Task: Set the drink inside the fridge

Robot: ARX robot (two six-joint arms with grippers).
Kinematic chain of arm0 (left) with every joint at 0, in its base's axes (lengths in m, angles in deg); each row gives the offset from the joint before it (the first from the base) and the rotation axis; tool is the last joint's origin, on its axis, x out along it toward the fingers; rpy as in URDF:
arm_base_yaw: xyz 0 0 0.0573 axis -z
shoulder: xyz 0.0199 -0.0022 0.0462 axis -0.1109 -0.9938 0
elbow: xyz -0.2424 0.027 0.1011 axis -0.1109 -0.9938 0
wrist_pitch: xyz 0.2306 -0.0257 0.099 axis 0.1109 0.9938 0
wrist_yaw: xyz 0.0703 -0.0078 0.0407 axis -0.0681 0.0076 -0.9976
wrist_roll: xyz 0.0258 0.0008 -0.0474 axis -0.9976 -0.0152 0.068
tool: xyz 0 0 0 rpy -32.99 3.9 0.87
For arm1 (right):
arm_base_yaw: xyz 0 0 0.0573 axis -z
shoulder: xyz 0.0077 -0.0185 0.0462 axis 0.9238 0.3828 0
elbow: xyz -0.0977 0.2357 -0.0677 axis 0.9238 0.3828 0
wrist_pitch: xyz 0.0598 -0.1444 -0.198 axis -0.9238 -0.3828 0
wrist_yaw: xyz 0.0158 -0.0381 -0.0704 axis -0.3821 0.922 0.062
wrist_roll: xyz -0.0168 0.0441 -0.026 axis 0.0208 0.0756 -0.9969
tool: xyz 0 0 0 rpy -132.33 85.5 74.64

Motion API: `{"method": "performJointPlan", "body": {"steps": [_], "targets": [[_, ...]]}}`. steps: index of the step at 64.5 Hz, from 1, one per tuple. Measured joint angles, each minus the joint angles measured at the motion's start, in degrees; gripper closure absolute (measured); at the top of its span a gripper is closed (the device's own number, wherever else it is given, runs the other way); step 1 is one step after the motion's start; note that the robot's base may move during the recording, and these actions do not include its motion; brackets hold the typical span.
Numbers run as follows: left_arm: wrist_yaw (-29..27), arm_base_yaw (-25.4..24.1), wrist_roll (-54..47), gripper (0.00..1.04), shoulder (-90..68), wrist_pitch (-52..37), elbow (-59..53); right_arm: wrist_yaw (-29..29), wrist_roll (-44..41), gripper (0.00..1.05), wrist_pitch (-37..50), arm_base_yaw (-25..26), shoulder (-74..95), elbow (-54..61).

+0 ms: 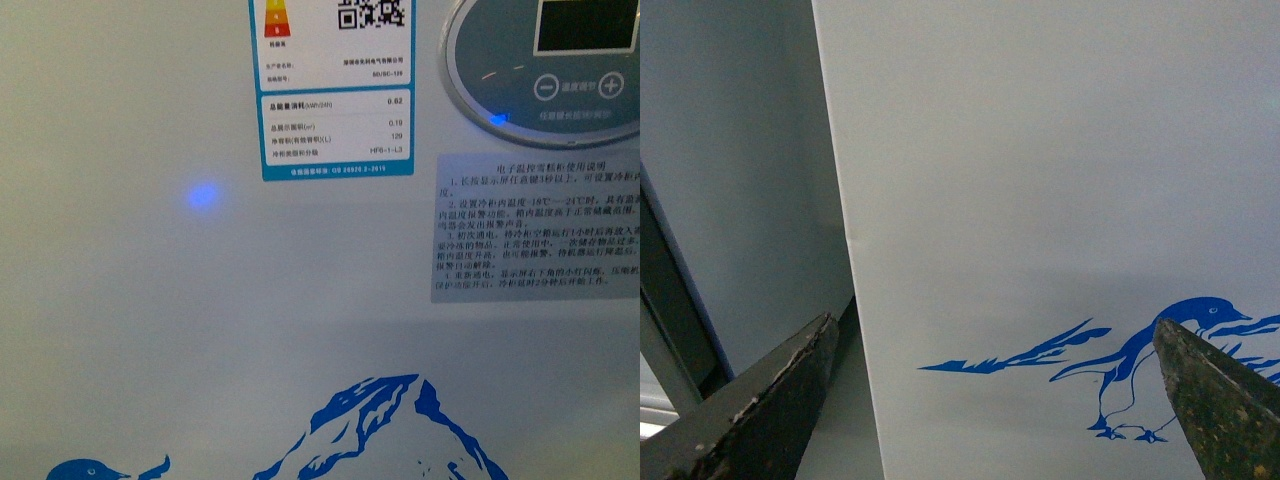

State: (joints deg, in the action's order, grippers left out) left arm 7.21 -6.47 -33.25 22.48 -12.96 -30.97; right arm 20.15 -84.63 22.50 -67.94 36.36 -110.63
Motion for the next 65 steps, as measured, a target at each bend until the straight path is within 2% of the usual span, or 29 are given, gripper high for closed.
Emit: {"method": "performJointPlan", "body": {"steps": [65], "targets": [[0.0, 0.0, 0.0, 0.08, 0.0, 0.0, 0.0, 0.0, 0.0, 0.68, 0.0, 0.0, 0.0, 0.0]]}}
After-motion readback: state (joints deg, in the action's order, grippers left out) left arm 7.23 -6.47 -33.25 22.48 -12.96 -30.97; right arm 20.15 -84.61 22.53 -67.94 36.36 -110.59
